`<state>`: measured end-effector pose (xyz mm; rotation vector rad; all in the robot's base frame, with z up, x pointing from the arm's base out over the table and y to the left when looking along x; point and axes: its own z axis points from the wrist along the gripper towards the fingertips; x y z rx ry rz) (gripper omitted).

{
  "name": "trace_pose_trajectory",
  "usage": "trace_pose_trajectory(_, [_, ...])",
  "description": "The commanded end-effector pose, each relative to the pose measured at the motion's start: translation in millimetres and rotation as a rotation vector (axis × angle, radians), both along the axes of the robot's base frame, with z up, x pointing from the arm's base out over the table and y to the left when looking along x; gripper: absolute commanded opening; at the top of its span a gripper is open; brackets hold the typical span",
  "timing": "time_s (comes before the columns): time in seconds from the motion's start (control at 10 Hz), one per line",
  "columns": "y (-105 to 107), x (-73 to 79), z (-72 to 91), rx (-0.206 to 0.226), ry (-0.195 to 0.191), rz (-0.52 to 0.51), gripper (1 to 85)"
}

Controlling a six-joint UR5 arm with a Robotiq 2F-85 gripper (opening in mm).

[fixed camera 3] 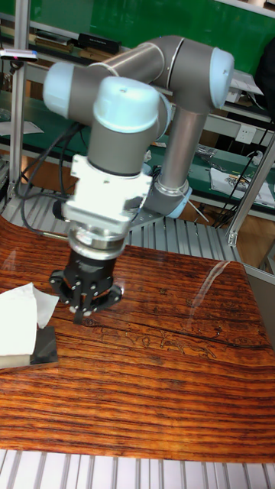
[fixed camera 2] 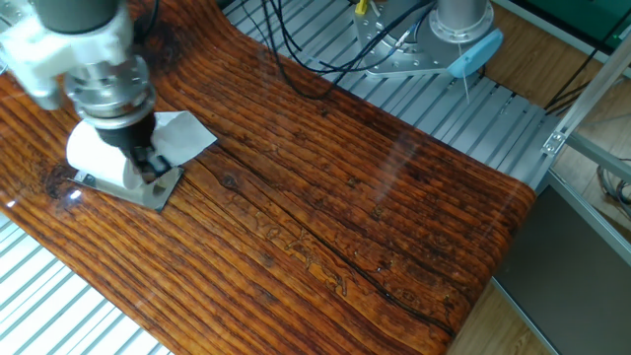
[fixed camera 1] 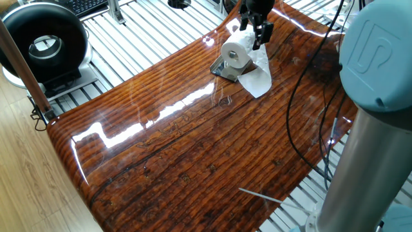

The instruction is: Put the toilet paper on its holder

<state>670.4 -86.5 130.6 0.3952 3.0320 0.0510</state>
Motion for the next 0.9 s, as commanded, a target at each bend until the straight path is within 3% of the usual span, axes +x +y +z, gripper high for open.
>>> trace_pose_trajectory(0.0, [6, 32.0, -2.1, 0.107, -0.06, -0.157, 1.0])
trace_pose_trajectory(0.2, [-3, 40.5, 0.4, 0.061, -0.083, -0.155, 1.0])
trace_pose_trajectory(0.4, [-5, 20.0, -10.9, 0.06, 0.008, -0.207, 1.0])
trace_pose_trajectory(0.5, [2, 16.7, -16.4, 0.08, 0.028, -0.213, 1.0])
trace_pose_trajectory(0.8, [5, 13.0, -25.9, 0.084, 0.046, -0.2, 1.0])
